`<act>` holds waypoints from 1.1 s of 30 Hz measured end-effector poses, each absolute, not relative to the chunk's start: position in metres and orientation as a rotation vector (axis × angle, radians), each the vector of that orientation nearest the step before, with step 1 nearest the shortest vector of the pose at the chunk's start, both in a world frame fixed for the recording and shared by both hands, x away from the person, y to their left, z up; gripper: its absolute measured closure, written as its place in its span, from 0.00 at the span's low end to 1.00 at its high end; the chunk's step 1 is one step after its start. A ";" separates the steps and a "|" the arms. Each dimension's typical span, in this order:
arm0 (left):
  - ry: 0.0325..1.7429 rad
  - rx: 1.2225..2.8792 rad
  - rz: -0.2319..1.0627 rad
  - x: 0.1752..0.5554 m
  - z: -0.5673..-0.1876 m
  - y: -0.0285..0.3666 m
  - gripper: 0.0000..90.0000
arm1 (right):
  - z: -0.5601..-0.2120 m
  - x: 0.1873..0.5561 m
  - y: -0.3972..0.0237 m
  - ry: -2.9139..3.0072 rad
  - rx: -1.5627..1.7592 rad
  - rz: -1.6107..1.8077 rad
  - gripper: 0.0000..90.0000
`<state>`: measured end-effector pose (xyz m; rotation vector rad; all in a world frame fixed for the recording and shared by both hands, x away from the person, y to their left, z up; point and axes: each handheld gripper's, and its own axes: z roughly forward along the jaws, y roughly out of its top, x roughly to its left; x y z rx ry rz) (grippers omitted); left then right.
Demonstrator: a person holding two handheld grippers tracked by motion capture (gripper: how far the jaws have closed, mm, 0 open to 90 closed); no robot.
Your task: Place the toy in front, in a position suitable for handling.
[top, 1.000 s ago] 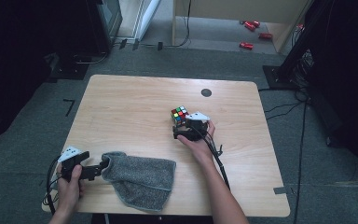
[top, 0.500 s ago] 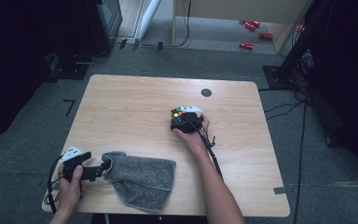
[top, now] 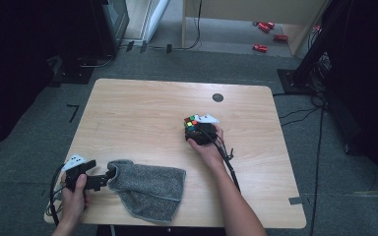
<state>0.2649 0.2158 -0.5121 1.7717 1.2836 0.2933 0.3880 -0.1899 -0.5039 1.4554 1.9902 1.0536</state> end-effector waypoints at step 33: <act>1.394 1.678 0.396 0.266 -0.507 0.209 0.00 | -0.516 0.244 -0.261 2.075 1.407 1.018 0.38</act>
